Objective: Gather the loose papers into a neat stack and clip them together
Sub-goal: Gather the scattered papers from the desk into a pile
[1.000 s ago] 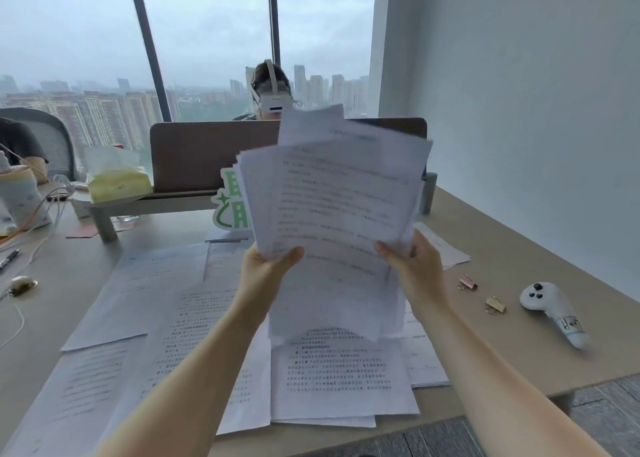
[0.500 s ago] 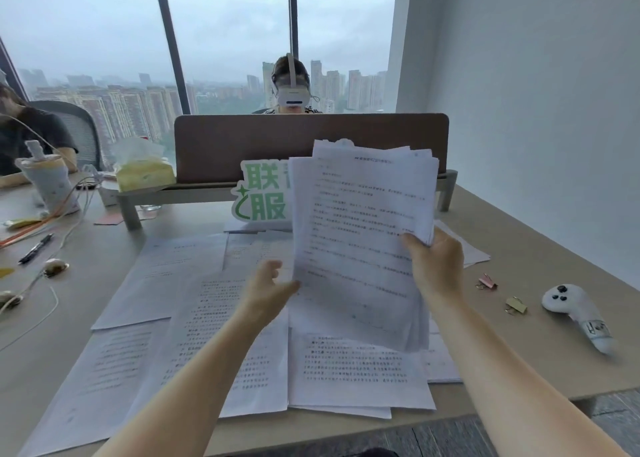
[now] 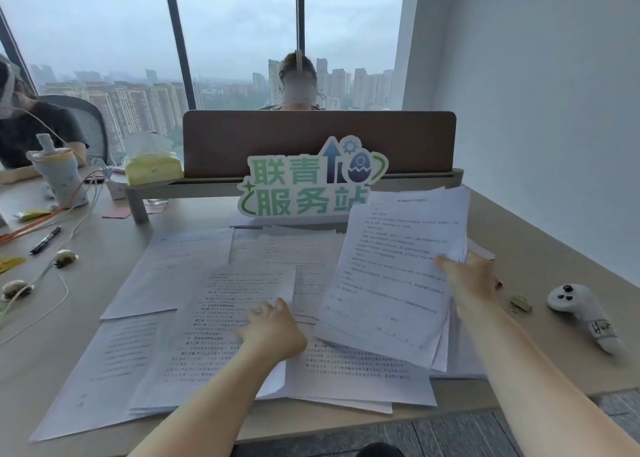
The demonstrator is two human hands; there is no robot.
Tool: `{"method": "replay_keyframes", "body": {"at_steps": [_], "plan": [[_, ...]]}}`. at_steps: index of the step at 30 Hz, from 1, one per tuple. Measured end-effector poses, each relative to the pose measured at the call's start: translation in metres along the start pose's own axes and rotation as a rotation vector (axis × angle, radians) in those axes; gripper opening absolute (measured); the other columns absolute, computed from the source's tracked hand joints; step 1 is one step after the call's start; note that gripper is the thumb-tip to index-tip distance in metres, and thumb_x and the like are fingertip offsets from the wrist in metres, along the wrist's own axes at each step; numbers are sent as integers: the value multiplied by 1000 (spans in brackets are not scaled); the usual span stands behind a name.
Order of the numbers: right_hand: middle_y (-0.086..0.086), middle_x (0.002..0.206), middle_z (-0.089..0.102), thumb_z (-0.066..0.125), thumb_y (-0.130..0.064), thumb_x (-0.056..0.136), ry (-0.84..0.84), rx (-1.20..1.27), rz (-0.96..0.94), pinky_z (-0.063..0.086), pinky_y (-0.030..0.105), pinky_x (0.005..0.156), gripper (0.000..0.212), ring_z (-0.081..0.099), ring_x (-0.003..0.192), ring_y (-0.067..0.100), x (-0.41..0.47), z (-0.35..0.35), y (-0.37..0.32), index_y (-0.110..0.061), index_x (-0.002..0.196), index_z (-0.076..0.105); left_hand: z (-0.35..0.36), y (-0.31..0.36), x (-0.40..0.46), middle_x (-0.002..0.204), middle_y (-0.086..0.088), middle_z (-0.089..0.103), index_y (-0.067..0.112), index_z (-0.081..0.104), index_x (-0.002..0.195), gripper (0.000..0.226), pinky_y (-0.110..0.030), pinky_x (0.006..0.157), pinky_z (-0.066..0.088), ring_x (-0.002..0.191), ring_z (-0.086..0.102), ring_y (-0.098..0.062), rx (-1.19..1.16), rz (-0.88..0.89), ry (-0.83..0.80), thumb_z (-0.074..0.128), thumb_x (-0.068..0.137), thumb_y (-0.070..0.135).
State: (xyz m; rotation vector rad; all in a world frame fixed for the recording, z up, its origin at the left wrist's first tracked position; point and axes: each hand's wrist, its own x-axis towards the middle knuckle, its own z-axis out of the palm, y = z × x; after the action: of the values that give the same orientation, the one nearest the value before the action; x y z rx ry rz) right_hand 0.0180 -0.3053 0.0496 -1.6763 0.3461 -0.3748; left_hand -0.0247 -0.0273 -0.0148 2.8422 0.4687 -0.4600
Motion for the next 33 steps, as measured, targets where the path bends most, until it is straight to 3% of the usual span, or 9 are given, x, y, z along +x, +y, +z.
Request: {"method": "replay_keyframes", "body": {"at_steps": [2,5,11,13,17,22,25,30,33], "plan": [[3,86,67,64,-4,87,23,22,3,54,40,83,9,62,82,24,1,-5,2,-12,85,69,0,2,-1,157,-13,17,12,9,152,82,-56,107,35,141,17,-42,35,15,3,44,79,27],[7,95,67,62,-2,89,31,61,-4,51,36,81,13,62,86,25,3,-10,4,-13,95,67,5,1,0,150,-14,23,6,7,151,85,-48,106,38,134,27,-41,161,74,60,46,79,30],[10,100,66,63,1,89,9,80,60,51,39,86,24,62,90,27,12,-11,13,-3,111,69,0,0,-5,149,-16,27,3,1,153,79,-39,102,41,131,35,-39,316,152,87,46,89,19],[12,102,66,63,2,89,3,94,88,51,41,87,24,62,91,28,15,-12,17,-1,112,68,-3,-2,-4,142,-14,37,5,12,151,71,-37,94,45,127,43,-34,297,156,137,48,90,16],[14,105,68,65,0,89,3,125,122,53,47,92,23,64,94,31,23,-18,24,-5,111,68,-12,-6,3,109,-9,58,8,49,119,32,-31,68,44,99,60,-27,186,176,236,46,87,4],[13,105,68,64,-1,89,-1,130,104,53,48,93,21,65,93,31,29,-21,27,-9,108,68,-25,7,18,88,-5,49,10,48,95,15,-32,61,42,76,50,-24,-29,255,401,44,84,0],[6,99,70,63,-4,90,-13,127,108,54,47,92,18,66,92,30,33,-22,30,-15,103,68,-25,21,32,96,-9,56,7,53,104,24,-35,65,47,81,55,-27,-82,309,415,42,84,-1],[0,90,69,65,-5,89,-27,90,117,54,47,91,17,67,91,30,38,-25,37,-15,104,68,-16,37,52,133,-9,54,13,49,135,47,-37,93,44,121,50,-30,-98,315,246,51,89,22],[3,92,70,67,-7,88,-34,62,130,54,52,92,13,68,93,32,42,-28,41,-16,97,69,-14,44,54,127,-9,51,14,52,123,59,-40,94,42,123,42,-34,-40,311,118,64,74,46]]}}
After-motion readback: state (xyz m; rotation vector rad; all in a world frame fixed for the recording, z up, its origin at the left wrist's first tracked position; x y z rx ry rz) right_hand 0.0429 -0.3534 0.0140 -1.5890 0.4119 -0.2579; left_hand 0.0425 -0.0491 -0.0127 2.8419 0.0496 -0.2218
